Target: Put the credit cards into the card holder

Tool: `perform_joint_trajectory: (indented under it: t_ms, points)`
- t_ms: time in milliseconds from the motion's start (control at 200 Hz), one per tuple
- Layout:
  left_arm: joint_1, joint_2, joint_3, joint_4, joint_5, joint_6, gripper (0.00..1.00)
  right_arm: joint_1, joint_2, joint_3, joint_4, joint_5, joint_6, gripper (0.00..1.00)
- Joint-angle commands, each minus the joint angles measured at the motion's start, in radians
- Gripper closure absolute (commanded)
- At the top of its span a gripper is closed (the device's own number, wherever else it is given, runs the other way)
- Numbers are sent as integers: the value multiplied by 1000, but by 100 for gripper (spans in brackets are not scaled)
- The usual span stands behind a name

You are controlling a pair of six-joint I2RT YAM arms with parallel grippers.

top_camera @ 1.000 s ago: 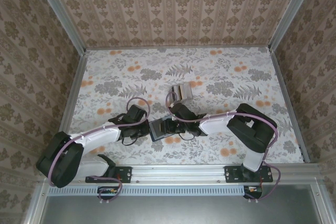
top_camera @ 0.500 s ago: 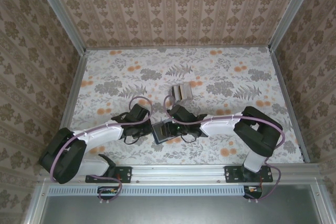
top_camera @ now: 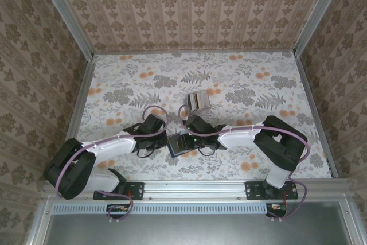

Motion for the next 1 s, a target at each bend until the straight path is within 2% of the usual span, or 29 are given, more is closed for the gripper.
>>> perform_joint_trajectory:
  t_ms: [0, 320, 505, 640, 770, 890, 995]
  points:
    - [-41, 80, -7, 21, 76, -21, 97, 32, 46, 33, 5, -71, -30, 66]
    - [-47, 75, 3, -3, 69, -7, 97, 54, -45, 9, -57, 48, -142, 64]
    - [-25, -33, -17, -74, 4, -1, 97, 42, -180, -58, -92, 91, -113, 61]
    - [-3, -133, -20, -143, -27, 32, 96, 33, -279, -89, -170, 186, -120, 57]
    - [13, -233, -49, -164, 25, 50, 91, 7, -310, -87, -285, 260, -169, 55]
    - [12, -294, -87, -161, 89, 27, 83, 7, -268, -27, -408, 318, -205, 53]
    - [8, -317, -137, -57, 179, 1, 72, 9, -243, -36, -377, 323, -216, 48]
